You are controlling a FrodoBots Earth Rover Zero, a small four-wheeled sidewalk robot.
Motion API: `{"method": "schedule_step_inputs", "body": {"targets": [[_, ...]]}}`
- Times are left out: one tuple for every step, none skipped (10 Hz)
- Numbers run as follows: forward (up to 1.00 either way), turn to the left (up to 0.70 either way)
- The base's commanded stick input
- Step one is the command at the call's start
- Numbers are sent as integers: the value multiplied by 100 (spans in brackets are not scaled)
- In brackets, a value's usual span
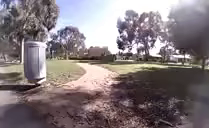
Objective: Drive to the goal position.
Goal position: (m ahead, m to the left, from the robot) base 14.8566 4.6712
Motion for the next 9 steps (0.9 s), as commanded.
{"method": "schedule_step_inputs", "body": {"targets": [[0, 1], [0, 0], [0, 0], [0, 0], [70, 0], [70, 0], [70, 0], [70, 0], [70, 0]]}}
